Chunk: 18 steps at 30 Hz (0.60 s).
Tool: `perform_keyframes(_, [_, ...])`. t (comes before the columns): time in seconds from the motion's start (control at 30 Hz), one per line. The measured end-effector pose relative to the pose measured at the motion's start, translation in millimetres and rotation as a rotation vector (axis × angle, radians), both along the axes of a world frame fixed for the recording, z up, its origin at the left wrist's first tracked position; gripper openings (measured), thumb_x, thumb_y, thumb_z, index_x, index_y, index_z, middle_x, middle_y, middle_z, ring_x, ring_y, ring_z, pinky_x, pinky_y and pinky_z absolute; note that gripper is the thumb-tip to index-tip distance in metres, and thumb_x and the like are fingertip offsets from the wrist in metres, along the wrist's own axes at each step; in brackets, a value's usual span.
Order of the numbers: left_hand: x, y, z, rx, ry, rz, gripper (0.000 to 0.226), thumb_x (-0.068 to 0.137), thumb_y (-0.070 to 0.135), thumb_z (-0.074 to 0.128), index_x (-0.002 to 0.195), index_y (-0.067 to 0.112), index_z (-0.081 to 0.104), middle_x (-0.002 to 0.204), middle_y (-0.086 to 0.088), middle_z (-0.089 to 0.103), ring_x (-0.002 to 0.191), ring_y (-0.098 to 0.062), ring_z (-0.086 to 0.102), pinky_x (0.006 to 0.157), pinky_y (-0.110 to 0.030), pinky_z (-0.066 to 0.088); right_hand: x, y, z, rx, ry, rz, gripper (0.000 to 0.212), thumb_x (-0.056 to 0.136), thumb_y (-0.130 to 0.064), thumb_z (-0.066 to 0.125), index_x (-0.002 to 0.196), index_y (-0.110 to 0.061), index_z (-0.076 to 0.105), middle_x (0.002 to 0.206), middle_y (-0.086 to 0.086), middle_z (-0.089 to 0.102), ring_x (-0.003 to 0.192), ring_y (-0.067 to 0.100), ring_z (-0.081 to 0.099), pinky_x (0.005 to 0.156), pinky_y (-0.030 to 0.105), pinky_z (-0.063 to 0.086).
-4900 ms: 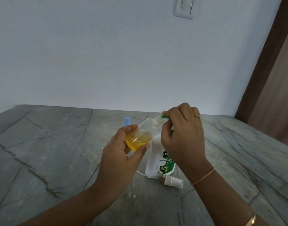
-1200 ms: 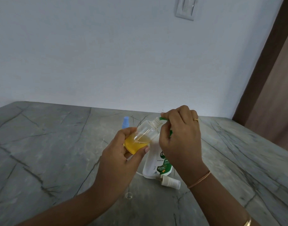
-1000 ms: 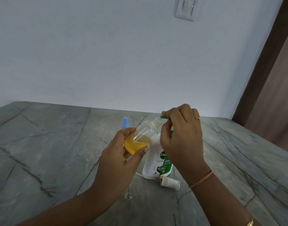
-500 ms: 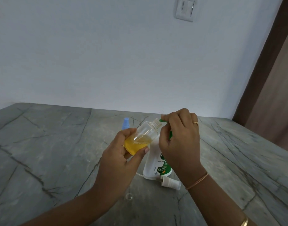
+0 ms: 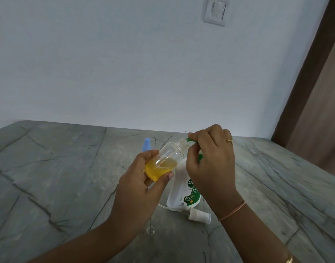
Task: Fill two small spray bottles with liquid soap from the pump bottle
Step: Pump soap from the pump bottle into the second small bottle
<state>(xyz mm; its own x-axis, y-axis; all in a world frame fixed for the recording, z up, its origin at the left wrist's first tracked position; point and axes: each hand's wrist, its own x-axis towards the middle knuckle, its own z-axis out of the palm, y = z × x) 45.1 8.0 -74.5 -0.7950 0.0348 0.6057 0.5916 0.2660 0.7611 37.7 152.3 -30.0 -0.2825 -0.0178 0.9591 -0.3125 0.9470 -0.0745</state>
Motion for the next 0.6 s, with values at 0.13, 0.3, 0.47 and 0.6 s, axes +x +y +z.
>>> perform_keyframes(0.13, [0.1,-0.1,-0.6,-0.007,0.007,0.005,0.044,0.064,0.048,0.062,0.104,0.044,0.044,0.100,0.025,0.057,0.090,-0.004,0.064,0.073,-0.014,0.053,-1.6,-0.8,-6.5,0.001,-0.007,-0.010,0.021,0.076,-0.007,0.046,0.083,-0.003,0.065,0.078,0.010,0.056,0.073,0.026,0.051,0.066,0.031,0.037])
perform_keyframes(0.3, [0.0,0.2,-0.5,-0.005,0.010,0.007,0.040,0.063,0.048,0.063,0.098,0.048,0.043,0.096,0.029,0.056,0.087,0.001,0.063,0.073,-0.007,0.049,0.1,-1.3,-3.7,0.003,-0.031,-0.004,0.021,0.076,-0.008,0.044,0.082,-0.004,0.064,0.079,0.010,0.055,0.073,0.026,0.050,0.067,0.031,0.035])
perform_keyframes(0.47, [-1.0,0.7,-1.2,-0.010,0.003,0.006,0.041,0.064,0.047,0.063,0.101,0.045,0.044,0.097,0.028,0.056,0.089,-0.001,0.063,0.075,-0.007,0.050,0.6,2.9,7.1,0.016,-0.040,0.000,0.024,0.076,-0.008,0.042,0.082,-0.004,0.065,0.079,0.010,0.056,0.072,0.027,0.052,0.068,0.028,0.034])
perform_keyframes(0.6, [-1.4,-0.1,-2.6,-0.017,0.014,0.014,0.042,0.064,0.048,0.062,0.102,0.045,0.044,0.099,0.025,0.058,0.088,-0.006,0.064,0.077,-0.008,0.050,0.6,2.8,7.0,0.021,-0.042,-0.006,0.025,0.076,-0.008,0.042,0.084,-0.004,0.065,0.080,0.011,0.056,0.073,0.027,0.052,0.068,0.028,0.034])
